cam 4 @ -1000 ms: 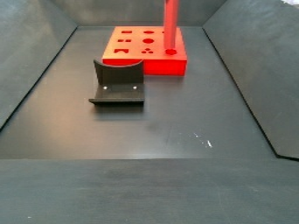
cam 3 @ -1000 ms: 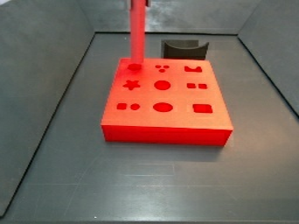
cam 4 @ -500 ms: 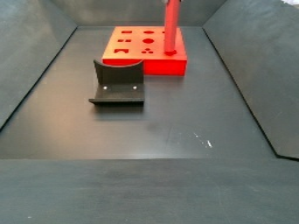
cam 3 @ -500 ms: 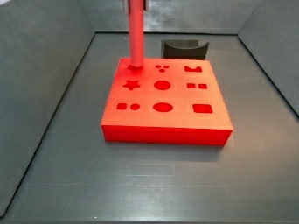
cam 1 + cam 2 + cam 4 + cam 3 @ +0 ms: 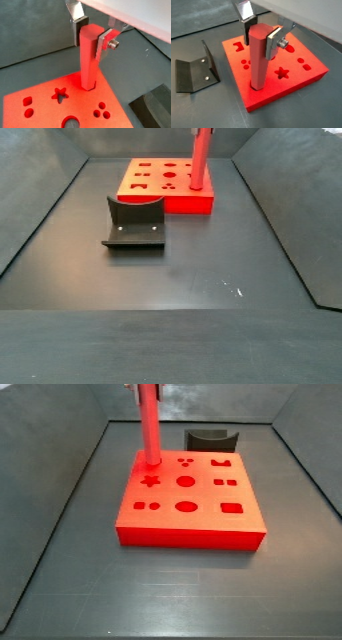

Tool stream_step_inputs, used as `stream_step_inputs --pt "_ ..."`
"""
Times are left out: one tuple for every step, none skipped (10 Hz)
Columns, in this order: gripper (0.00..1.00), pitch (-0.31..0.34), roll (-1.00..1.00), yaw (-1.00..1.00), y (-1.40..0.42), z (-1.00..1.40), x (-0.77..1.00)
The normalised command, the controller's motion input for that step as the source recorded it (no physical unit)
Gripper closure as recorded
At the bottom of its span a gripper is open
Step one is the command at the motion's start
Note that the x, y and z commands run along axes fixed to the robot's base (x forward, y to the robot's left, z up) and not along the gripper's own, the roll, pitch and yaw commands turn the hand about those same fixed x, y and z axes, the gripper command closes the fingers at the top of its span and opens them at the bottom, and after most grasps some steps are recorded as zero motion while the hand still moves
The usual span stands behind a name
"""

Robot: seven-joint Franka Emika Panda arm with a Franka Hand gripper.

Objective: Insert the hexagon object.

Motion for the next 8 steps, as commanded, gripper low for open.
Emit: stream_step_inputs --pt "1.00 -0.063 0.00 0.00 0.00 -0.13 0.00" --pt "1.00 -0.036 0.00 0.00 0.00 -0.06 -0.03" --pt "1.00 -0.030 0.00 0.00 0.02 -0.03 -0.07" --pt "1.00 -0.004 0.00 0.01 0.08 -0.05 0.06" --pt "1.00 0.000 0.01 0.14 0.19 -0.13 0.25" --pt "1.00 0.000 0.02 0.14 0.11 -0.08 0.18" --pt "1.00 0.000 0.02 0.08 0.01 -0.07 0.09" --pt "1.00 0.000 0.00 0.01 0.00 -0.07 0.00"
